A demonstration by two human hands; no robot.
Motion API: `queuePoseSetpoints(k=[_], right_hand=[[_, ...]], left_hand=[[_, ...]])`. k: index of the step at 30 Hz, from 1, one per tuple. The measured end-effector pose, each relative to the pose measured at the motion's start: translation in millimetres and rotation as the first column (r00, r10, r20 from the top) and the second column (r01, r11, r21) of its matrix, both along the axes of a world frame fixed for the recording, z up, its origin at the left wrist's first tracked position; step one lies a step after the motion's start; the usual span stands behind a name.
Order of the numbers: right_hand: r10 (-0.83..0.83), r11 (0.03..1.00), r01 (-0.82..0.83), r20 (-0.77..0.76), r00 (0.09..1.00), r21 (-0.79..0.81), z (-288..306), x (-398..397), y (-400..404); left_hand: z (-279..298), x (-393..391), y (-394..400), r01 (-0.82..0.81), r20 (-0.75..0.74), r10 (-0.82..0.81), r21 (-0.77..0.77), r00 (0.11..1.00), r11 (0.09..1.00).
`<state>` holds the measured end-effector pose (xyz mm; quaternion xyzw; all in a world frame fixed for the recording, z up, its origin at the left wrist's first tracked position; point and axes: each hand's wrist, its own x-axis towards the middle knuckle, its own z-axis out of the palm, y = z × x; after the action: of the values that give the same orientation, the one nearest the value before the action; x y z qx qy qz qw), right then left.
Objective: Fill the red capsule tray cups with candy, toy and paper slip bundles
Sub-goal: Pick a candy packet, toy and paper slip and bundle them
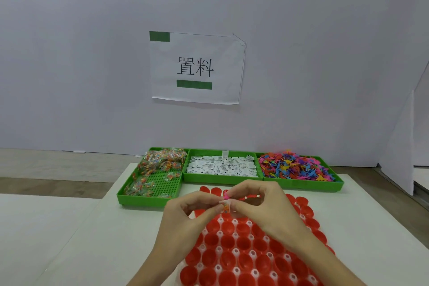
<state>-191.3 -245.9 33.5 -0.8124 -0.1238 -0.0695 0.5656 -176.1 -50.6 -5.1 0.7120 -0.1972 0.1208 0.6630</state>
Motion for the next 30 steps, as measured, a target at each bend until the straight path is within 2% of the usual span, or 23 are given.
queuePoseSetpoints(k=[8,12,16,20,25,30], right_hand=[[0.065,0.992,-0.06,0.043,0.997,-0.109,3,17,4],[0.141,0.98,-0.138,0.014,0.99,-0.144,9,30,8],[0.207,0.95,-0.203,-0.01,0.978,-0.238,21,48,13],[0.139,0.949,-0.116,0.059,0.988,-0.293,17,67,23],[0.07,0.931,-0.071,-0.016,0.997,-0.358,1,81,26],[0.033,0.909,-0.041,-0.026,0.999,-0.415,-12,85,34]], left_hand=[[-5,8,4,-0.092,0.034,0.094,-0.053,0.995,0.994],[-5,16,10,-0.201,0.162,0.194,0.028,0.967,0.979],[-6,32,16,-0.271,0.213,0.257,0.042,0.943,0.962],[-12,42,14,-0.289,0.24,0.27,0.048,0.932,0.956],[-24,53,18,-0.263,0.209,0.227,0.162,0.951,0.951],[-31,58,24,-0.269,0.212,0.215,0.271,0.953,0.924]])
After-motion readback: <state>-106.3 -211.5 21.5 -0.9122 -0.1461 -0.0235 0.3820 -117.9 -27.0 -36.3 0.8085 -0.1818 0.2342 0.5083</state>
